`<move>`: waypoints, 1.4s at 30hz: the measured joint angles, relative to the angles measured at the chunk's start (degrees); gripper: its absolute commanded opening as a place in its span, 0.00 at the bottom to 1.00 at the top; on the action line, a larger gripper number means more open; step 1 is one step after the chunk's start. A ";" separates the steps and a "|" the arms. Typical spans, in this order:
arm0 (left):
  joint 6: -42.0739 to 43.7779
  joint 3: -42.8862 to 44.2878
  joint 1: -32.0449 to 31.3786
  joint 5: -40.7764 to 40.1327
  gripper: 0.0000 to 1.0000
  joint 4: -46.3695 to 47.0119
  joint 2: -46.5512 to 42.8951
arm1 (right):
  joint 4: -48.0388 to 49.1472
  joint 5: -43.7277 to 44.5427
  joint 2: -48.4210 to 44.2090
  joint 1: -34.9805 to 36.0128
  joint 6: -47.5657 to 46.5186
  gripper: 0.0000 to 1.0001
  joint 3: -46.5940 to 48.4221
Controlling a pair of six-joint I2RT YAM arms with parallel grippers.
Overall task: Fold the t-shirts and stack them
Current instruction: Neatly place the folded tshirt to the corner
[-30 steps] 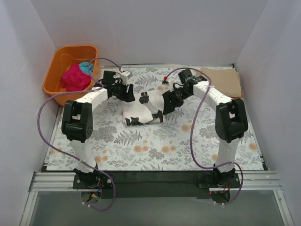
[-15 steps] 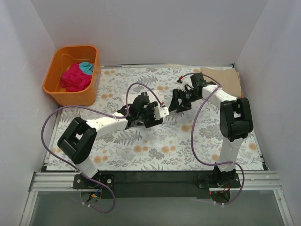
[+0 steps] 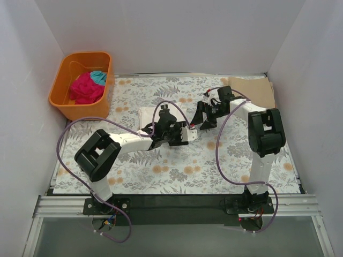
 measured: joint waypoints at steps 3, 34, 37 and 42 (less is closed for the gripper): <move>0.63 0.07 -0.87 0.57 0.47 -0.11 0.70 | 0.35 -0.55 1.18 -0.09 0.83 0.82 -0.07; -9.75 10.29 0.50 3.72 0.00 -3.50 6.45 | 25.97 -6.75 1.40 0.81 24.33 0.98 -11.85; -10.58 10.43 0.66 4.39 0.00 -3.58 6.45 | 31.54 -5.81 1.90 1.77 28.50 0.98 -12.74; -11.34 10.60 0.74 4.96 0.00 -3.67 6.45 | 40.81 -3.56 3.52 3.58 35.23 0.98 -13.44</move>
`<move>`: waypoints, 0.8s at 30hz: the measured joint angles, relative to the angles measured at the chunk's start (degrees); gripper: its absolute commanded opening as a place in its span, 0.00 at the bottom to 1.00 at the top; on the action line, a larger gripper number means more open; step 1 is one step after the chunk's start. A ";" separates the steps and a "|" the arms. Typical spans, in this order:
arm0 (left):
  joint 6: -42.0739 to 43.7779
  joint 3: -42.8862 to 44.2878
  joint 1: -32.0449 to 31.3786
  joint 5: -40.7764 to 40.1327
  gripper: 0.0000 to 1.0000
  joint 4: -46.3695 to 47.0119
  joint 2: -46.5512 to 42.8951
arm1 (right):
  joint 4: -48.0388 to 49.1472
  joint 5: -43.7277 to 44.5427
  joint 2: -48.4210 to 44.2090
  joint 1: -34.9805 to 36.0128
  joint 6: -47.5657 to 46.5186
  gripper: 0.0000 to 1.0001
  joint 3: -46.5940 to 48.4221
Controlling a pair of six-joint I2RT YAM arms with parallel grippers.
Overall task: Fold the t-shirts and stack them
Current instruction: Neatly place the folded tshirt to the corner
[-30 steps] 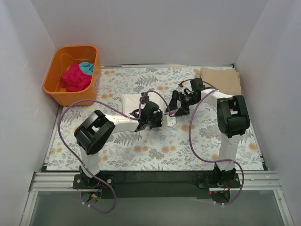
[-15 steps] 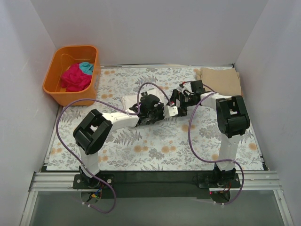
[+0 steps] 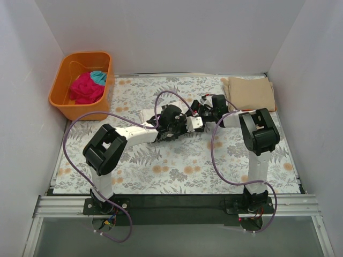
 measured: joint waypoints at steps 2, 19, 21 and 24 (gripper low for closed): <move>-0.26 0.11 0.00 0.20 0.00 0.00 0.00 | 2.49 1.05 0.55 0.68 1.49 0.97 0.02; -1.77 0.57 0.00 1.25 0.00 0.00 0.00 | 10.54 7.06 5.38 3.08 2.45 0.59 3.39; -1.77 0.57 0.00 1.29 0.00 0.02 0.00 | 10.51 7.69 5.90 3.08 2.08 0.46 3.39; -1.81 0.57 0.00 1.33 0.00 0.02 0.00 | 9.66 9.46 6.38 3.08 0.44 0.23 3.39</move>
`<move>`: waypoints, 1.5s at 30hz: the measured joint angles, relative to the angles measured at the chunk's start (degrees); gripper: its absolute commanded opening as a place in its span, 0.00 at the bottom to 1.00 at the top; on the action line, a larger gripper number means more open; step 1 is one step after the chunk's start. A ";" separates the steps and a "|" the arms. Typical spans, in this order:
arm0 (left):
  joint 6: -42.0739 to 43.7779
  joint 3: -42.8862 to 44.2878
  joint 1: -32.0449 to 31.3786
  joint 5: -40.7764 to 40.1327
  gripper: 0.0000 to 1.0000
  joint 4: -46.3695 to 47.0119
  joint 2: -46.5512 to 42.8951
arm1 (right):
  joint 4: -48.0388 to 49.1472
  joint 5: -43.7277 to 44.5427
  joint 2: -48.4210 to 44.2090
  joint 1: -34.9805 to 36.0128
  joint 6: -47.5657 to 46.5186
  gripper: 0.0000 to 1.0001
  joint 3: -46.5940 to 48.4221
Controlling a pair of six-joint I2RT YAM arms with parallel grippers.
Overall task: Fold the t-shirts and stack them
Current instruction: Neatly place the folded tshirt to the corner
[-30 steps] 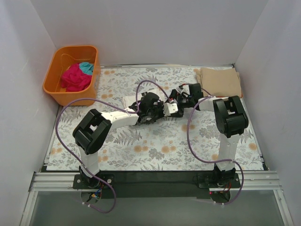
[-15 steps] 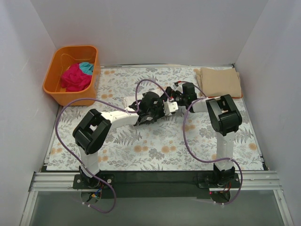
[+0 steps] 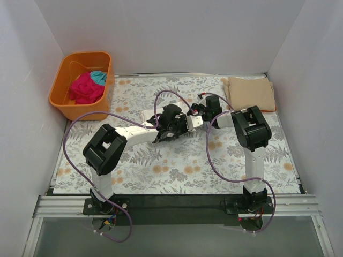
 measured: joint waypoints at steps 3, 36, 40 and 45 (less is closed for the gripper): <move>-0.42 0.02 0.02 -0.55 0.15 -0.04 0.00 | -2.54 1.09 0.26 0.00 -2.49 0.09 0.15; -21.24 -2.19 13.11 5.14 0.57 -14.86 -24.41 | -50.90 24.59 -4.04 -11.93 -63.89 0.01 36.33; -21.42 -2.73 13.11 4.74 0.57 -14.86 -24.41 | -53.48 26.05 -1.92 -13.94 -66.47 0.01 43.08; -21.42 -3.41 13.11 4.31 0.57 -14.91 -24.46 | -55.74 26.99 -0.48 -15.19 -68.57 0.01 46.75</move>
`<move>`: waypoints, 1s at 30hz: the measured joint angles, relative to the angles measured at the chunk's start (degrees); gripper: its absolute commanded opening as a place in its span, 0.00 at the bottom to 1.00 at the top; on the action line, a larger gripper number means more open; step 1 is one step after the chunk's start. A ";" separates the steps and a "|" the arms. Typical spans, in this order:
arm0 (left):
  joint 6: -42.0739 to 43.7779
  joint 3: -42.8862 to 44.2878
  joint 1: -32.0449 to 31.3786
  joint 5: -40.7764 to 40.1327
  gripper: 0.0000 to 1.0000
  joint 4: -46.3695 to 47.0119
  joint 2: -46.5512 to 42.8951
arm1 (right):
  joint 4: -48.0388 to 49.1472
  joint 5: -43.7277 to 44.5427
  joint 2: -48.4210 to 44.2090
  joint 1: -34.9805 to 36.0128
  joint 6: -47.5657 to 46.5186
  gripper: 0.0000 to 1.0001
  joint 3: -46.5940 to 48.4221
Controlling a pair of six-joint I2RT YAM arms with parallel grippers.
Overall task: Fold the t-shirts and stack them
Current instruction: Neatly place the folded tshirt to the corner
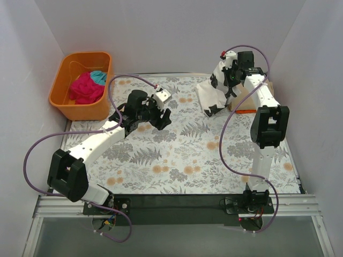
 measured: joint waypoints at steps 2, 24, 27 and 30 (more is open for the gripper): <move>0.02 -0.04 0.00 0.00 0.57 0.04 0.00 | -0.68 0.35 0.13 -0.50 -0.59 0.01 0.22; -1.60 -0.04 0.00 -0.81 0.95 0.02 0.37 | -6.49 1.16 0.37 -5.42 -3.19 0.01 7.54; -1.73 -0.04 0.00 -0.87 0.96 0.02 0.39 | -6.93 1.11 0.37 -6.10 -3.19 0.01 8.63; -1.81 -0.04 0.00 -0.87 0.96 0.02 0.44 | -7.02 1.09 0.35 -6.84 -3.15 0.01 9.25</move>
